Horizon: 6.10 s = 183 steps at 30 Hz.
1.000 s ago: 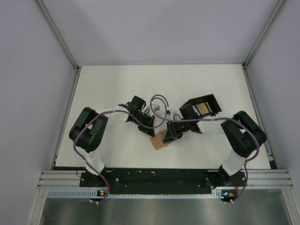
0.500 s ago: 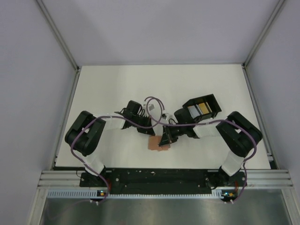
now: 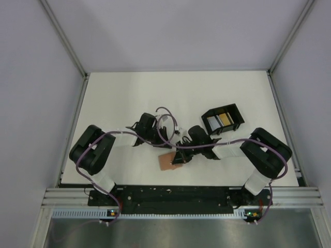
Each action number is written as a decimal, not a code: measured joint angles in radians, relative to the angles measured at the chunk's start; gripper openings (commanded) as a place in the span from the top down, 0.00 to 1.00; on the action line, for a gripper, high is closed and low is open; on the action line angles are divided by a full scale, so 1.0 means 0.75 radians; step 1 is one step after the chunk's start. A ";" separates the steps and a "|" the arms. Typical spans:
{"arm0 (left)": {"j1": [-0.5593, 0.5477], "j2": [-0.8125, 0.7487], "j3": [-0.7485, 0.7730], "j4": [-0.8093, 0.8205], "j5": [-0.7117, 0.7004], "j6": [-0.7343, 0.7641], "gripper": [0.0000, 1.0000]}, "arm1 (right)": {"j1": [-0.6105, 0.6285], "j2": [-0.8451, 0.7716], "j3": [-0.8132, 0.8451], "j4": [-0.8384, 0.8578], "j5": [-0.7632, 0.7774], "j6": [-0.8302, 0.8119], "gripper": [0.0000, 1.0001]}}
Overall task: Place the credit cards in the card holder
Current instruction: Open the card holder at the center of the board.
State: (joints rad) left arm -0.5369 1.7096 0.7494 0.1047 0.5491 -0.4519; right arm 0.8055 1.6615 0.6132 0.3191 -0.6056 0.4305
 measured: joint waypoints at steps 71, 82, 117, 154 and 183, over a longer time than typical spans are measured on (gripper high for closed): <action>-0.091 -0.063 0.003 -0.234 0.041 0.073 1.00 | -0.153 -0.001 0.077 -0.218 -0.126 -0.234 0.95; -0.102 -0.086 -0.010 -0.228 -0.038 -0.031 1.00 | -0.113 -0.027 0.025 -0.157 -0.190 -0.248 1.00; -0.078 -0.437 -0.051 -0.298 -0.627 -0.098 0.41 | -0.085 -0.546 -0.153 -0.234 0.401 0.289 0.69; -0.039 -0.545 -0.210 -0.188 -0.543 -0.036 0.41 | 0.077 -0.281 -0.138 -0.173 0.639 0.582 0.66; -0.328 -0.455 -0.359 0.072 -0.451 -0.279 0.55 | -0.057 -0.283 -0.196 0.072 0.561 0.731 0.68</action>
State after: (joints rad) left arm -0.7830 1.3685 0.4801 0.1589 0.2111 -0.6613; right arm 0.7628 1.4490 0.4660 0.3729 -0.1848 0.9787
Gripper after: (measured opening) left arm 0.429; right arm 0.326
